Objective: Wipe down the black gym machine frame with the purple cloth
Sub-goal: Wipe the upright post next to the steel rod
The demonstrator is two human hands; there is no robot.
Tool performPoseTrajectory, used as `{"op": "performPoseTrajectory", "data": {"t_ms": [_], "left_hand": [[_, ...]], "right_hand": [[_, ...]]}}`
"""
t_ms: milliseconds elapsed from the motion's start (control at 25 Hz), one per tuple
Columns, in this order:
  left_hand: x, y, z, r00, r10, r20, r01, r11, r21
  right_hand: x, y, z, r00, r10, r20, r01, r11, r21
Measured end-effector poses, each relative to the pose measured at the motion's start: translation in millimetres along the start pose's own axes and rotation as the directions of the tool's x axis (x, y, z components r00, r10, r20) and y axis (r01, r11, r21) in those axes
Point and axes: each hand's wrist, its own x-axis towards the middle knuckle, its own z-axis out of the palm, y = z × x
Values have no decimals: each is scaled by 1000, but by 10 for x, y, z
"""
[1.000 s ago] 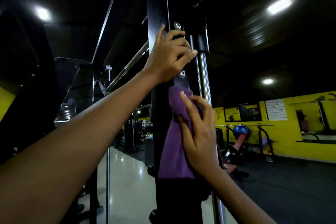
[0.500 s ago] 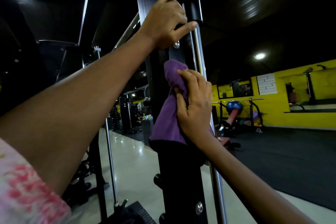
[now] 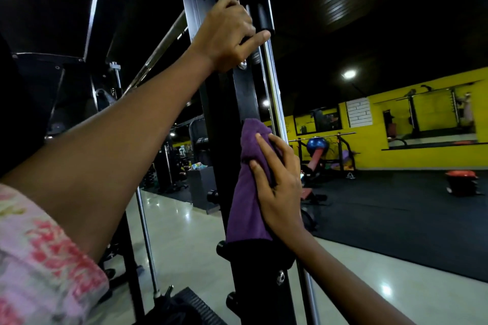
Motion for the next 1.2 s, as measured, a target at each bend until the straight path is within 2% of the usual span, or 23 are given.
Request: {"op": "performPoseTrajectory", "data": {"t_ms": [80, 200, 320, 440, 560, 680, 760, 840, 960, 1040, 1200], "left_hand": [[-13, 8, -14, 1000, -21, 19, 21, 1000, 7], [-4, 7, -35, 996, -14, 86, 11, 999, 32], [-18, 64, -20, 991, -79, 111, 74, 996, 47], [-249, 349, 31, 963, -261, 66, 268, 952, -149], [-677, 696, 97, 966, -256, 39, 258, 936, -240], [-1012, 969, 77, 966, -237, 99, 249, 958, -139], [-1175, 1194, 86, 959, -245, 144, 259, 962, -90], [-1277, 1370, 101, 942, -281, 182, 298, 952, -73], [-1299, 1433, 88, 912, -349, 216, 363, 931, -30], [-1285, 1422, 74, 900, -363, 242, 373, 928, 8], [-1252, 1460, 38, 862, -390, 323, 402, 915, 33]], "right_hand": [[-92, -47, 22, 1000, -9, -3, 9, 996, -92], [-532, 15, -14, 994, -50, 93, 74, 957, -280], [-692, 135, -144, 990, -59, 128, 84, 976, -200], [-344, 138, -236, 991, -33, 127, 38, 998, -42], [-185, 59, -218, 989, 1, 147, 8, 998, -61], [-634, 180, -319, 964, -96, 249, 128, 985, -114], [-938, 363, -462, 942, -119, 315, 151, 985, -80], [-1019, 432, -500, 946, -87, 314, 105, 994, -41], [-912, 260, -441, 968, -3, 249, 21, 997, -70], [-955, 206, -412, 975, -10, 221, 40, 990, -132], [-1452, 359, -533, 955, -51, 291, 96, 985, -142]]}}
